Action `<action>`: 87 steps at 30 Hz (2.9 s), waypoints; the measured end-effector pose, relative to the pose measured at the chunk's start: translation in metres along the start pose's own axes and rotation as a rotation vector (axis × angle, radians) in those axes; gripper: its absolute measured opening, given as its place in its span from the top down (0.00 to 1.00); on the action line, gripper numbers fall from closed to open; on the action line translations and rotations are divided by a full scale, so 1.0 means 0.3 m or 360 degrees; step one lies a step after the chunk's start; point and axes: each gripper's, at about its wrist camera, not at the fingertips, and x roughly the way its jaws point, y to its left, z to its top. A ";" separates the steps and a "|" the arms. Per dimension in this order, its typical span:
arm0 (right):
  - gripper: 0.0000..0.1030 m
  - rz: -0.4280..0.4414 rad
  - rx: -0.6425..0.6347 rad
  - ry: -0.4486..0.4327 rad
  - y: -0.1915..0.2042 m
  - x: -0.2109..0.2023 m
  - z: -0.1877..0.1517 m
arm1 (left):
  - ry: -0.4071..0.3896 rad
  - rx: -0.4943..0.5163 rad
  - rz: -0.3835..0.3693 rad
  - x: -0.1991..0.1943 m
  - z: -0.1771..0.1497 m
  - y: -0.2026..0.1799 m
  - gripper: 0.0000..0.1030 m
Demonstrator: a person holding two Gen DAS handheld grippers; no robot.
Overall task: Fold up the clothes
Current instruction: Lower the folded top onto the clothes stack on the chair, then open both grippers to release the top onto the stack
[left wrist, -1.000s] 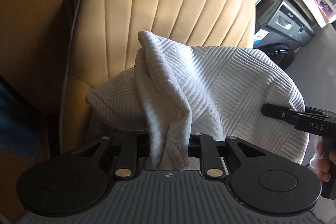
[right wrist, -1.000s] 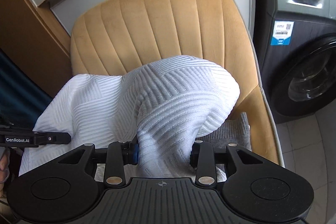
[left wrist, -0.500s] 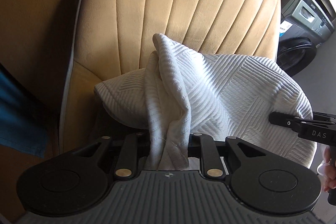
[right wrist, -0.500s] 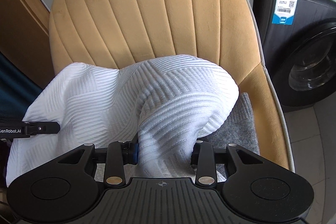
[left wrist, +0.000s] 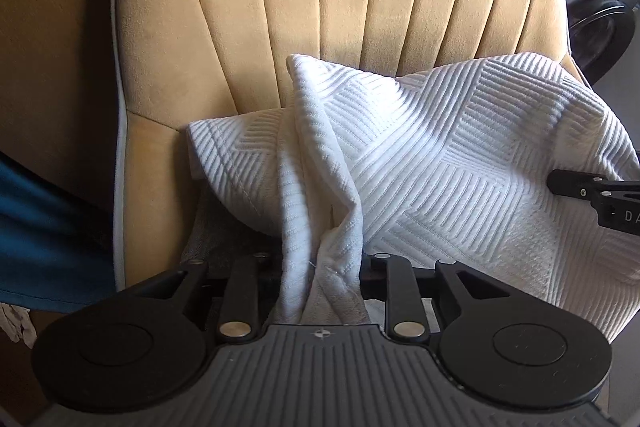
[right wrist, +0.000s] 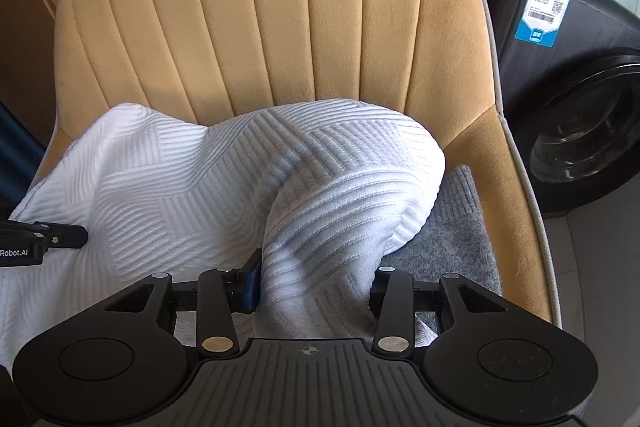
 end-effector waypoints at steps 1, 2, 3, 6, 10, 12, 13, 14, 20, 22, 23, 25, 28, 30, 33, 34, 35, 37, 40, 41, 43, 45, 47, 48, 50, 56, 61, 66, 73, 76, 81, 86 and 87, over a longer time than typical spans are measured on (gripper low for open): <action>0.48 -0.0016 0.0012 -0.0002 0.003 -0.008 0.005 | 0.0002 0.0013 0.0016 -0.002 0.000 -0.003 0.64; 0.43 -0.0012 0.0024 -0.0031 0.002 -0.030 0.013 | -0.0001 0.0041 0.0040 -0.011 -0.003 -0.005 0.53; 0.38 0.0001 0.0036 -0.0070 -0.001 -0.058 0.021 | -0.0011 0.0074 0.0061 -0.026 -0.001 -0.004 0.47; 0.32 0.0073 0.0059 -0.0160 -0.039 -0.161 0.044 | -0.0065 0.0121 0.0045 -0.096 -0.002 0.030 0.35; 0.34 0.0018 0.0107 -0.0320 -0.133 -0.325 0.028 | -0.0160 0.0023 -0.0013 -0.216 -0.014 0.120 0.31; 0.41 0.0033 0.0199 -0.0319 -0.187 -0.369 -0.002 | -0.0202 -0.0049 -0.0050 -0.278 -0.020 0.156 0.31; 0.46 0.0054 0.0247 -0.0293 -0.209 -0.375 -0.023 | -0.0221 -0.0084 -0.0104 -0.302 -0.025 0.162 0.31; 0.48 0.0073 0.0281 -0.0256 -0.221 -0.371 -0.048 | -0.0240 -0.0120 -0.0158 -0.326 -0.030 0.168 0.31; 0.51 0.0052 0.0338 -0.0138 -0.221 -0.291 -0.152 | -0.0204 -0.0059 -0.0441 -0.349 -0.067 0.031 0.31; 0.51 0.0083 0.0422 -0.0124 -0.227 -0.249 -0.167 | -0.0161 0.0005 -0.0453 -0.321 -0.079 -0.028 0.31; 0.52 0.0090 0.0453 -0.0117 -0.229 -0.236 -0.176 | -0.0137 0.0027 -0.0440 -0.295 -0.081 -0.050 0.31; 0.65 0.0104 0.0506 -0.0111 -0.231 -0.224 -0.192 | -0.0095 0.0056 -0.0386 -0.199 -0.087 -0.076 0.31; 0.93 0.0095 0.0578 -0.0148 -0.232 -0.272 -0.212 | -0.0029 0.0054 -0.0304 -0.122 -0.103 -0.068 0.31; 0.94 0.0077 0.0637 -0.0193 -0.232 -0.330 -0.235 | -0.0017 0.0055 -0.0274 -0.100 -0.109 -0.059 0.31; 0.94 0.0024 0.0742 -0.0202 -0.222 -0.397 -0.293 | -0.0008 0.0050 -0.0259 -0.076 -0.113 -0.043 0.31; 0.94 0.0015 0.0791 -0.0191 -0.220 -0.406 -0.316 | -0.0003 0.0049 -0.0254 -0.070 -0.113 -0.040 0.31; 0.94 0.0004 0.0827 -0.0159 -0.217 -0.399 -0.335 | 0.0002 0.0056 -0.0246 -0.066 -0.115 -0.039 0.31; 0.92 -0.0060 0.0812 -0.0094 -0.217 -0.352 -0.357 | 0.0013 0.0069 -0.0230 -0.057 -0.119 -0.038 0.31; 0.79 -0.0157 0.0748 -0.0023 -0.226 -0.303 -0.320 | 0.0025 0.0091 -0.0222 -0.043 -0.119 -0.039 0.31; 0.77 -0.0187 0.0691 -0.0042 -0.216 -0.310 -0.292 | 0.0021 0.0099 -0.0215 -0.044 -0.117 -0.040 0.31; 0.67 -0.0236 0.0550 -0.0116 -0.186 -0.334 -0.231 | 0.0016 0.0101 -0.0205 -0.045 -0.112 -0.040 0.31; 0.55 -0.0244 0.0429 -0.0181 -0.157 -0.340 -0.171 | 0.0017 0.0088 -0.0207 -0.040 -0.106 -0.035 0.30; 0.52 -0.0228 0.0368 -0.0196 -0.139 -0.316 -0.115 | 0.0017 0.0071 -0.0209 -0.034 -0.101 -0.032 0.28; 0.52 -0.0225 0.0348 -0.0191 -0.132 -0.297 -0.095 | 0.0014 0.0062 -0.0209 -0.031 -0.102 -0.030 0.28; 0.51 -0.0262 0.0293 -0.0184 -0.120 -0.246 -0.067 | 0.0012 0.0045 -0.0210 -0.025 -0.097 -0.032 0.25; 0.39 -0.0396 0.0300 -0.0130 -0.167 -0.085 -0.046 | 0.0002 0.0034 -0.0198 -0.020 -0.093 -0.025 0.18; 0.24 -0.0417 0.0294 -0.0105 -0.196 -0.052 -0.045 | -0.0001 -0.0005 -0.0225 -0.021 -0.085 -0.023 0.05; 0.14 -0.0409 0.0359 -0.0102 -0.197 -0.110 -0.053 | 0.0003 0.0019 -0.0175 -0.010 -0.088 -0.061 0.01; 0.01 -0.0297 0.0292 -0.0102 -0.140 -0.205 -0.077 | 0.0013 -0.0037 -0.0173 -0.040 -0.074 -0.074 0.01; 0.01 -0.0233 0.0313 -0.0099 -0.120 -0.243 -0.081 | 0.0017 -0.0052 -0.0164 -0.069 -0.075 -0.078 0.01; 0.01 -0.0254 0.0314 -0.0037 -0.054 -0.310 -0.092 | -0.0001 -0.0044 0.0052 -0.134 -0.103 -0.100 0.01; 0.01 -0.0431 0.0276 0.0008 0.059 -0.411 -0.140 | -0.0054 -0.0060 0.0042 -0.247 -0.155 -0.094 0.01; 0.01 -0.0428 0.0275 -0.0025 0.087 -0.441 -0.157 | -0.0076 -0.0065 0.0024 -0.278 -0.168 -0.090 0.01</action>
